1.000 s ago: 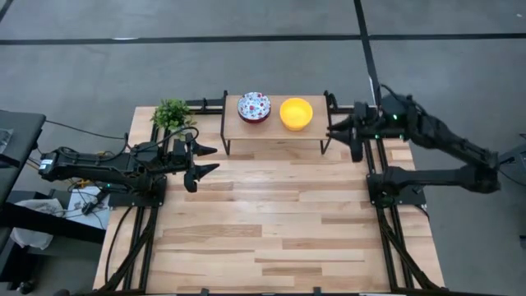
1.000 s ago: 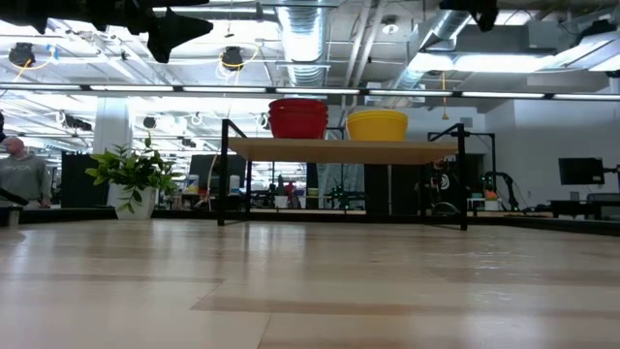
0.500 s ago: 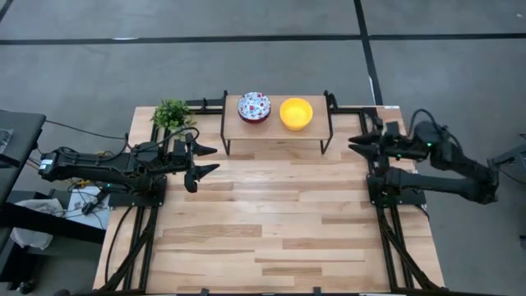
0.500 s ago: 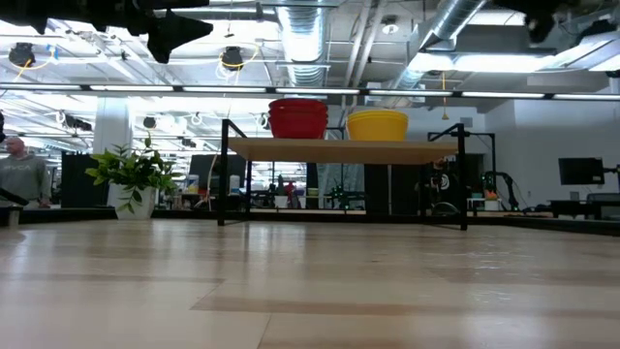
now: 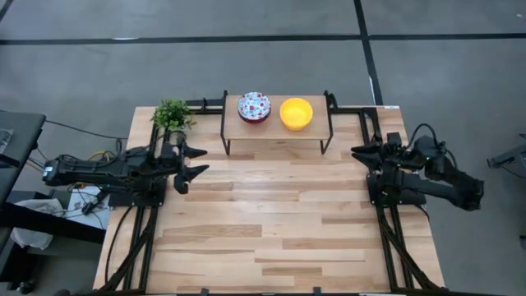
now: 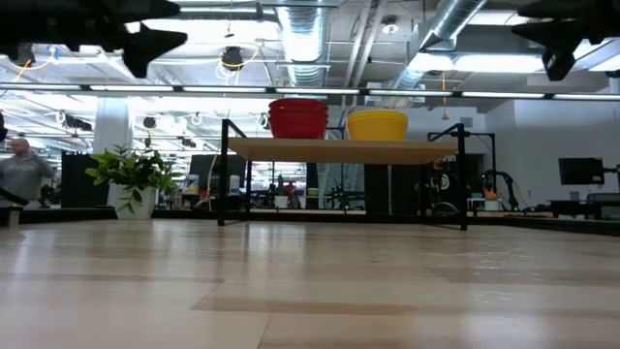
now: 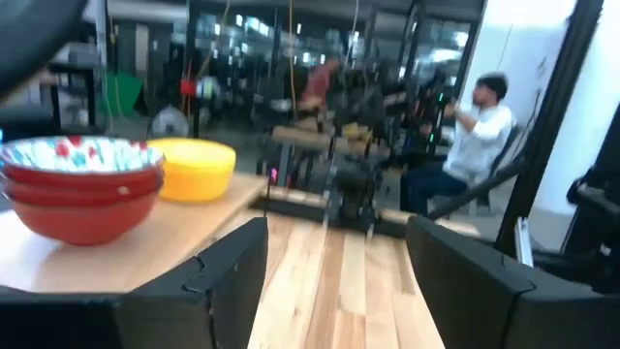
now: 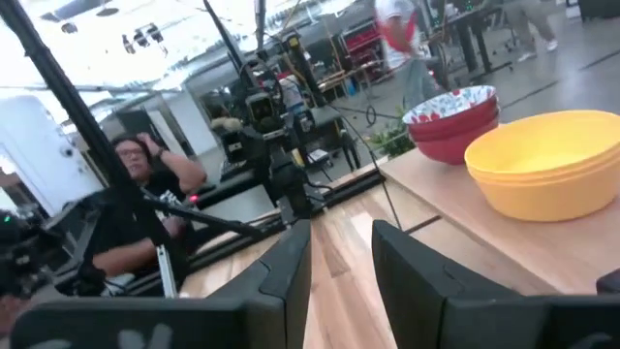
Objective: Pick & Place Mini bowls
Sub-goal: Return to Home Position
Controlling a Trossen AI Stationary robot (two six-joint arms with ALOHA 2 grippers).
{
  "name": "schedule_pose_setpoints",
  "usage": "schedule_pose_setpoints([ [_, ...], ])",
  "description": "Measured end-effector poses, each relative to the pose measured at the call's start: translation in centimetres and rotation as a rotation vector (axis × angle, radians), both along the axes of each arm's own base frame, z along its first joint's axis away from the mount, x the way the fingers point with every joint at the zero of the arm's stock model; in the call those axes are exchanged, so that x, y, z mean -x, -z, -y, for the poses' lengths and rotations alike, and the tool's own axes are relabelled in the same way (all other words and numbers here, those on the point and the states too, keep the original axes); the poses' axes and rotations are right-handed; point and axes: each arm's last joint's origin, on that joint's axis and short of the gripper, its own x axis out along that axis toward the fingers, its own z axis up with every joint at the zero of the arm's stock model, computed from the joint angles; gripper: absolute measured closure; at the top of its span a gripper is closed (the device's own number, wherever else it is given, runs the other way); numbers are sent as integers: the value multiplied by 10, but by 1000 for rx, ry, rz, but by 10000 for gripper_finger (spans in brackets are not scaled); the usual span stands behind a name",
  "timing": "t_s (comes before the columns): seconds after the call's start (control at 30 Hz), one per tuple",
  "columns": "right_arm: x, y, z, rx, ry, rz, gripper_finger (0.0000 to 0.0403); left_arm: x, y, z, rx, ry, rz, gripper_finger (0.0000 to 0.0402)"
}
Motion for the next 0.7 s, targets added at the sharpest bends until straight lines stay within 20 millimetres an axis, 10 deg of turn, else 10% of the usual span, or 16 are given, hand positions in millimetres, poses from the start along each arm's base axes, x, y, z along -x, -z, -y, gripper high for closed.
schedule_pose_setpoints([
  [0.7, -31, 53, 5, 83, -37, -28, 301, 25, 40, -1, -13, -2, 108, 156],
])
